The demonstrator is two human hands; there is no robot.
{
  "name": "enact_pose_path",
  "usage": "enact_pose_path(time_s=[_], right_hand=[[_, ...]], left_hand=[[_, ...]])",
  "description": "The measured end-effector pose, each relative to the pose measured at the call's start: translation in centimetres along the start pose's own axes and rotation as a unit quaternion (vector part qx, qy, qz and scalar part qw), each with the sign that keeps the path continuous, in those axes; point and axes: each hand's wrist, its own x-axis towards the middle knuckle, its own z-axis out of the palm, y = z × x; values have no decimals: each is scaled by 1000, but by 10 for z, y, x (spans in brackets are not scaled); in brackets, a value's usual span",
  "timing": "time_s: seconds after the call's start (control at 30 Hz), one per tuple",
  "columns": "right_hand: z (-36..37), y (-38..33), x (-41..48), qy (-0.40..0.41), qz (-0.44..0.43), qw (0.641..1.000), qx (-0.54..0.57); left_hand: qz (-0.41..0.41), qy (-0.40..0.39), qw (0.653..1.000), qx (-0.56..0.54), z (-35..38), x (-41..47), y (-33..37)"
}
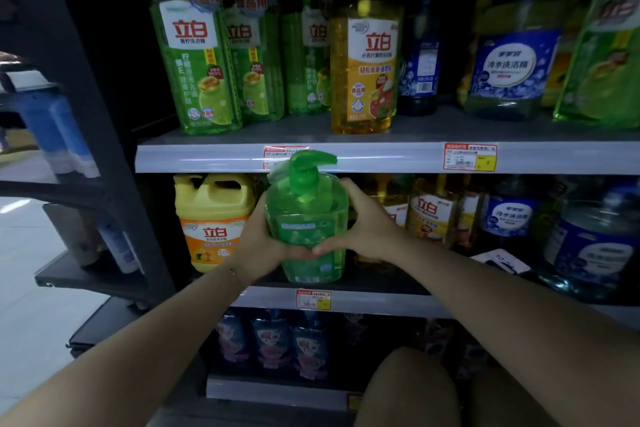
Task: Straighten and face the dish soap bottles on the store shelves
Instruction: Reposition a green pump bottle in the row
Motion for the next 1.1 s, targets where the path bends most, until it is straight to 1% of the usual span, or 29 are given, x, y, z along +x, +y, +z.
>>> enact_pose_path(time_s=[0.17, 0.4, 0.47, 0.57, 0.63, 0.7, 0.73, 0.83, 0.9, 1.0, 1.1], right_hand=[[-30, -33, -6, -7, -32, 999, 24], [-67, -77, -4, 22, -83, 996, 16], [-73, -92, -4, 42, -92, 995, 24], [-75, -114, -1, 105, -119, 987, 18], [-74, -125, 2, 152, -134, 979, -22], [-74, -131, 3, 166, -145, 973, -62], [-73, -135, 4, 151, -146, 976, -65], [-66, -140, 7, 66, -123, 988, -61], [-60, -141, 18, 25, -128, 988, -83], [-52, -143, 42, 0, -94, 991, -98], [-43, -148, 66, 10, -48, 997, -64]], left_hand=[[10, 2, 999, -32, 4, -4, 44], [59, 41, 994, -77, 11, 1, 102], [64, 70, 990, -104, 14, 4, 120], [73, 128, 979, -141, 14, 9, 145], [87, 169, 970, -152, 12, 15, 159], [103, 214, 959, -154, 9, 21, 171], [111, 235, 954, -151, 8, 24, 177], [128, 292, 938, -134, 3, 37, 189], [129, 332, 928, -108, 1, 47, 195], [125, 362, 922, -52, 3, 63, 197], [99, 381, 919, 10, 12, 72, 196]])
